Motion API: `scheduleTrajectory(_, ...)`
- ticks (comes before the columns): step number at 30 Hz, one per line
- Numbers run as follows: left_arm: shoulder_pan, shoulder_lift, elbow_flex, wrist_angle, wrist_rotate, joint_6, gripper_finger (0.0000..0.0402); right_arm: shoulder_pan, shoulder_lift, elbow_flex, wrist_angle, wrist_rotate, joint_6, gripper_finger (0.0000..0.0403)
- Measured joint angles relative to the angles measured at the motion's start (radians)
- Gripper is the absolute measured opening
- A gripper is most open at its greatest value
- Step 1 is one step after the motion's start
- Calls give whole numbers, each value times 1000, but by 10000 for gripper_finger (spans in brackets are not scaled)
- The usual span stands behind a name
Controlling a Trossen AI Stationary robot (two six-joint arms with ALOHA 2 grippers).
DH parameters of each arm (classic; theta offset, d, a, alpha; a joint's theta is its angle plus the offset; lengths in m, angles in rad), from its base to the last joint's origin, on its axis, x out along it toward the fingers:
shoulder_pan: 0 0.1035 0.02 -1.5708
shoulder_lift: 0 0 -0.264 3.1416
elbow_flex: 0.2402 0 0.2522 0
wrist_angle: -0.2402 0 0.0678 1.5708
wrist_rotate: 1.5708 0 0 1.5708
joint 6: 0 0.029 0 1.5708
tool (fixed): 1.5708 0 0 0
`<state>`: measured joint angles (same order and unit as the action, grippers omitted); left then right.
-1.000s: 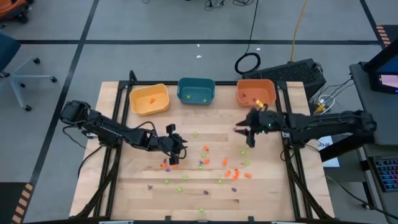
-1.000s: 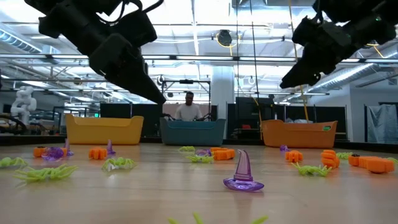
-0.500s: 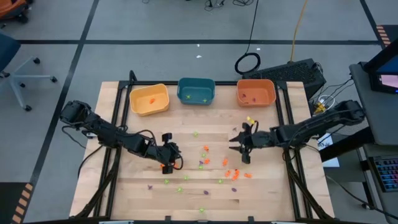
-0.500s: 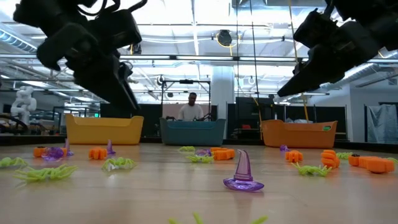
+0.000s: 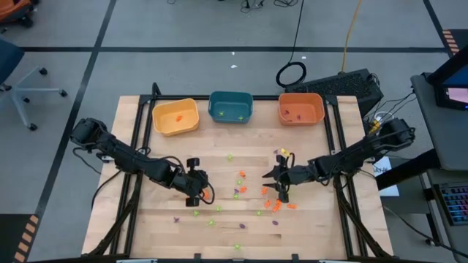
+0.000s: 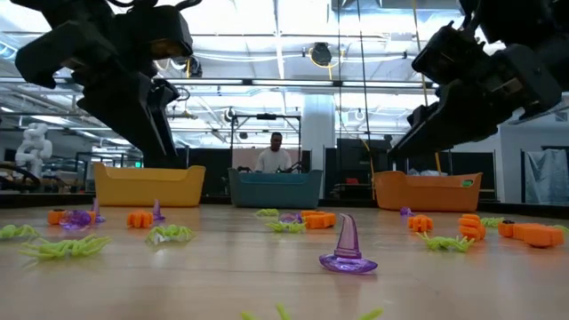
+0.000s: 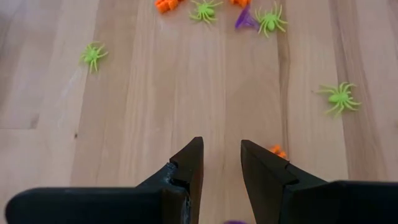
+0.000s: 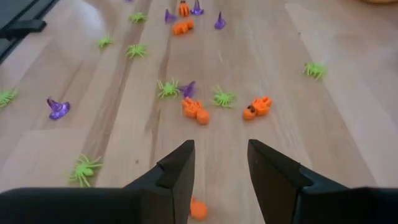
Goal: Sort Halloween decoration
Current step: Put the violet witch hat toy into the orange bin
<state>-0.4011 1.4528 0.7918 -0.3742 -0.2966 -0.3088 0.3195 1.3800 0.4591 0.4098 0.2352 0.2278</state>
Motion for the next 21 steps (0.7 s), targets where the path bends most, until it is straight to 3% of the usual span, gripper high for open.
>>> scheduleTrajectory(7, 0, 0, 38, -69, 23, 1, 107, 1, 5, 0, 2, 0, 22, 134)
scheduleTrajectory(12, 14, 0, 48, -111, 146, -36, 112, 3, 5, 0, 1, -1, 22, 134)
scheduleTrajectory(21, 54, 0, 49, -211, 140, -3, 186, 3, 4, 0, 5, -1, 22, 134)
